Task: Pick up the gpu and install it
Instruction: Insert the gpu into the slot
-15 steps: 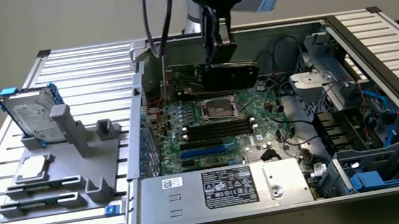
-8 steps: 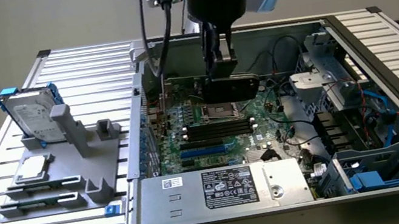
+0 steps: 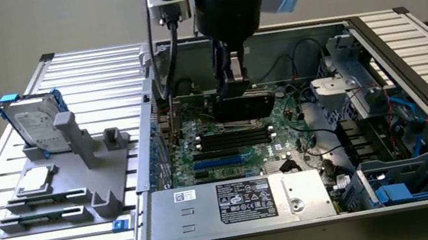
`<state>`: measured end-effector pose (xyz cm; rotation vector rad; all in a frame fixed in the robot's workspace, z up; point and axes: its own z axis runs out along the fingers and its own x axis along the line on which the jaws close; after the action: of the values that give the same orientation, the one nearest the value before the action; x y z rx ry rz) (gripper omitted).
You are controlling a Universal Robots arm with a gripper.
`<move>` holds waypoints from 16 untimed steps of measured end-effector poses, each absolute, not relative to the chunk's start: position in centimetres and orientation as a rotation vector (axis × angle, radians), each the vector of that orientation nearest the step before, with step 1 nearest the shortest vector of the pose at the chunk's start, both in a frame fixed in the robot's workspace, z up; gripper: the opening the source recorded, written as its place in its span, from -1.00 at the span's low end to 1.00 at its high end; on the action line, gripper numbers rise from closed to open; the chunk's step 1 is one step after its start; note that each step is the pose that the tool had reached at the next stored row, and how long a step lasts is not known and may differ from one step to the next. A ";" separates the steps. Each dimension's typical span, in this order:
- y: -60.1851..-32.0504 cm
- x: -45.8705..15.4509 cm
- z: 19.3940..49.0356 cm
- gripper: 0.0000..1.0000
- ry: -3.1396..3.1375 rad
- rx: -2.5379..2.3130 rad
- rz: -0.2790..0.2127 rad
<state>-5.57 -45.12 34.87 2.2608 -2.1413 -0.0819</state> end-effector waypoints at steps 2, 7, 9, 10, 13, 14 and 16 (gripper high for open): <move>-45.3 -6.0 34.6 -0.48 -2.141 2.261 -0.082; -45.7 -6.9 33.9 -0.48 -2.138 2.268 -0.076; -45.8 -7.0 33.7 -0.48 -2.135 2.276 -0.071; -45.8 -7.1 33.6 -0.48 -2.135 2.279 -0.067; -45.9 -7.2 33.2 -0.48 -2.137 2.287 -0.058; -45.9 -7.3 33.1 -0.48 -2.138 2.288 -0.056; -45.9 -7.3 33.1 -0.48 -2.138 2.288 -0.055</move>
<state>-7.29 -45.93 33.07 2.2879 -2.1382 -0.0551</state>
